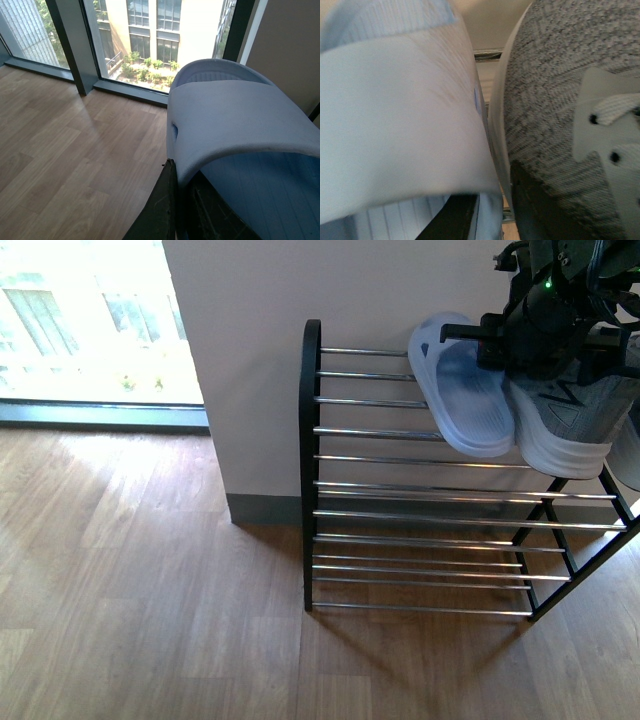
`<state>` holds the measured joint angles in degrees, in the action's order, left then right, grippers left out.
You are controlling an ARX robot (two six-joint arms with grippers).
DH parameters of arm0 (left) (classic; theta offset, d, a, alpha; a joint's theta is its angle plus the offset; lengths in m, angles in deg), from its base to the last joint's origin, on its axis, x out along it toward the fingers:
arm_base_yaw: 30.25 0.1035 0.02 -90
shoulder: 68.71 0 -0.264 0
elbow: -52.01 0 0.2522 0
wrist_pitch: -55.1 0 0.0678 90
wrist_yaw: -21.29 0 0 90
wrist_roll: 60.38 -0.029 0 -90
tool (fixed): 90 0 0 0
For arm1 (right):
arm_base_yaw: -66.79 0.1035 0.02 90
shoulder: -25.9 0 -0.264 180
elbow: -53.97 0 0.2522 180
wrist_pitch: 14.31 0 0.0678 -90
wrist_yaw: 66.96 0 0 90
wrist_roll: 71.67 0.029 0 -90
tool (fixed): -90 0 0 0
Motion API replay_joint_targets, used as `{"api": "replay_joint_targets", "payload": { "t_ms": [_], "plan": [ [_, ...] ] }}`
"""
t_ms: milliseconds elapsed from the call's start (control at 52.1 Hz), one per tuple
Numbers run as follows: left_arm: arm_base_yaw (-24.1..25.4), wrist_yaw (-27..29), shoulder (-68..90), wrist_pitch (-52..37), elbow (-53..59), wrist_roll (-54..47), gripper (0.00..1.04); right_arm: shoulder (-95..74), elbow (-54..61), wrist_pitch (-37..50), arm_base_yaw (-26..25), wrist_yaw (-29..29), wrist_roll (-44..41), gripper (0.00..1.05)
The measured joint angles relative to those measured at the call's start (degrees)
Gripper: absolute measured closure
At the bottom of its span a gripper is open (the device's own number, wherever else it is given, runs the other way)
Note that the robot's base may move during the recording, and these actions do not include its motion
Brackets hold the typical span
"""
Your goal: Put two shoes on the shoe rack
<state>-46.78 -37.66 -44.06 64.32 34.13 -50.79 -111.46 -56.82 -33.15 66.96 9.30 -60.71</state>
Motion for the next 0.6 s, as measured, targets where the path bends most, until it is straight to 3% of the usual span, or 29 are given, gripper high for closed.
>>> {"api": "replay_joint_targets", "payload": {
  "t_ms": [346,499,595],
  "plan": [
    [0.0,0.0,0.0,0.0,0.0,0.0,1.03,1.86,0.87,-1.6,-0.07,1.22,-0.85,0.38],
    [-0.02,0.0,0.0,0.0,0.0,0.0,1.03,9.4,5.92,-3.61,-0.94,-1.14,-5.51,0.1],
    [0.0,0.02,0.0,0.0,0.0,0.0,1.03,17.42,11.52,-2.14,-2.84,-1.46,-9.94,0.09]
  ]
}}
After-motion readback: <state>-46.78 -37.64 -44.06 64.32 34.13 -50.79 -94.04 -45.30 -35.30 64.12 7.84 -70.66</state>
